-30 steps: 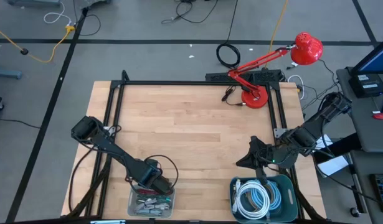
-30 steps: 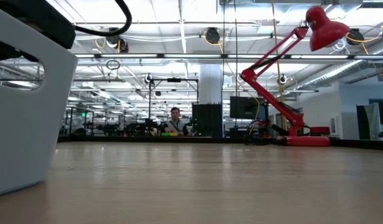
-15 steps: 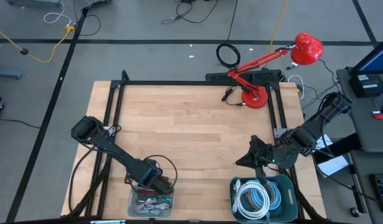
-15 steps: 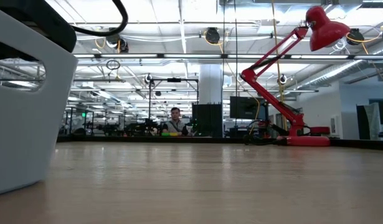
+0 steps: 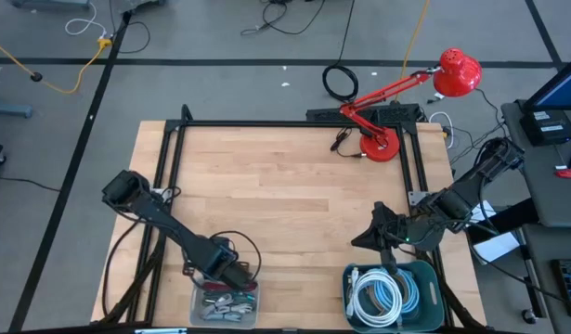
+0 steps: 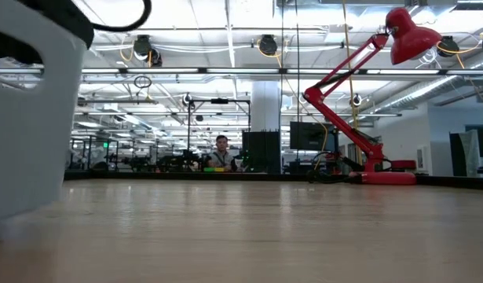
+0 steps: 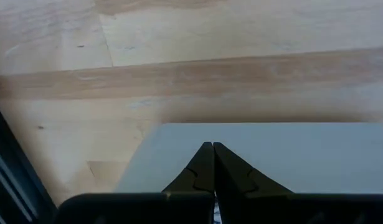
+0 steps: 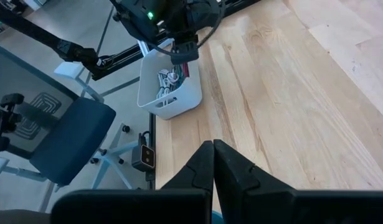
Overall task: Pick & Place USB Port
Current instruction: Adjust the gray bin, then return to Home Position
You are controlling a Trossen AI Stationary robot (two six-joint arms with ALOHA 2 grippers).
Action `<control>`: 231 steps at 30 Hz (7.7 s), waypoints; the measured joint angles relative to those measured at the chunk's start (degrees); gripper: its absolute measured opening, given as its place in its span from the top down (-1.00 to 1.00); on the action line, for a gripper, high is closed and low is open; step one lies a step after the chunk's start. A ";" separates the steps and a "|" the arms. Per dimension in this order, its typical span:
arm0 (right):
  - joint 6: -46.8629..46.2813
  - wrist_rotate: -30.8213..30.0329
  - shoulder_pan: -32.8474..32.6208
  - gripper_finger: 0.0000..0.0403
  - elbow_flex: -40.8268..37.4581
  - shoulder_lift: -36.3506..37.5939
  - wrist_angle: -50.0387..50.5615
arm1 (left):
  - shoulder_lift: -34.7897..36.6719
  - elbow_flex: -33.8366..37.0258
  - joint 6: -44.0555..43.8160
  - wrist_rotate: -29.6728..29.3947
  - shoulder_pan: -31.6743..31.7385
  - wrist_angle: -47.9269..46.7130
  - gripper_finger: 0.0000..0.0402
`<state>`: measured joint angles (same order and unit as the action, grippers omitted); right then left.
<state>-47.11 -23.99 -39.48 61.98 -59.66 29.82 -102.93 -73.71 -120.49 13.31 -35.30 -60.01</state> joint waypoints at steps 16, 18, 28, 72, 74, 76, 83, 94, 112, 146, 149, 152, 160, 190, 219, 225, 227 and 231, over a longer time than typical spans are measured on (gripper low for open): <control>0.20 0.00 0.13 1.00 0.02 0.00 0.00 | 2.24 -0.02 -1.60 -5.89 -0.89 -3.56 1.00; 0.12 0.00 0.13 1.00 0.02 0.00 0.00 | 2.24 -0.02 -1.58 -7.26 -0.57 -4.53 1.00; 0.04 -0.16 0.54 1.00 0.02 0.00 -0.04 | 2.24 0.02 10.85 -12.71 5.53 0.00 1.00; -0.02 -0.22 1.66 1.00 0.02 0.00 -1.22 | 2.24 0.11 22.66 -11.34 5.80 14.43 1.00; 0.09 -0.24 1.66 1.00 0.02 0.00 -1.42 | 2.24 0.11 23.66 -11.00 6.06 15.24 1.00; 0.07 -0.24 1.66 1.00 0.02 0.00 -1.38 | 2.24 0.11 24.53 -10.96 6.09 16.14 1.00; -0.13 -0.24 1.66 1.00 0.02 0.00 -1.31 | 2.24 0.11 25.07 -9.80 5.87 17.14 1.00; 0.31 -0.22 1.76 1.00 0.02 0.00 -1.31 | 2.24 0.11 26.11 -16.51 9.11 11.64 1.00; 2.50 3.31 3.44 1.00 0.00 1.34 -1.15 | 11.04 0.13 44.43 -33.51 20.79 22.57 1.00; 19.41 -6.08 10.53 1.00 -50.11 54.76 -36.01 | 100.17 68.92 62.63 -59.91 5.65 49.82 1.00; 20.28 -9.02 10.53 1.00 -54.94 56.78 -42.03 | 102.17 68.48 65.33 -60.73 5.83 49.40 1.00; 21.84 -9.49 10.53 1.00 -58.55 58.13 -46.38 | 102.60 68.52 65.94 -61.50 6.21 47.77 1.00; 18.71 -16.78 10.75 1.00 -60.87 59.45 -40.31 | 102.64 67.64 64.25 -62.01 8.52 42.80 1.00; 12.27 19.41 43.50 1.00 -61.09 59.37 -31.71 | 102.59 66.54 63.37 -38.81 30.91 37.65 0.99; 11.78 19.63 44.28 1.00 -61.12 58.42 -32.11 | 102.57 66.53 61.71 -38.76 31.20 40.48 0.87; 11.78 19.63 44.28 1.00 -61.12 58.42 -32.11 | 102.57 66.53 61.72 -38.76 31.20 40.53 0.87; 11.78 19.62 44.28 1.00 -61.12 58.42 -32.11 | 102.57 66.53 61.73 -38.76 31.20 40.54 0.87; 11.78 19.62 44.28 1.00 -61.12 58.42 -32.11 | 102.57 66.53 61.73 -38.76 31.20 40.54 0.87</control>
<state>-35.33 -4.37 4.80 0.86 -1.23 -2.28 -0.36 -7.18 -58.76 -25.45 -4.10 -19.46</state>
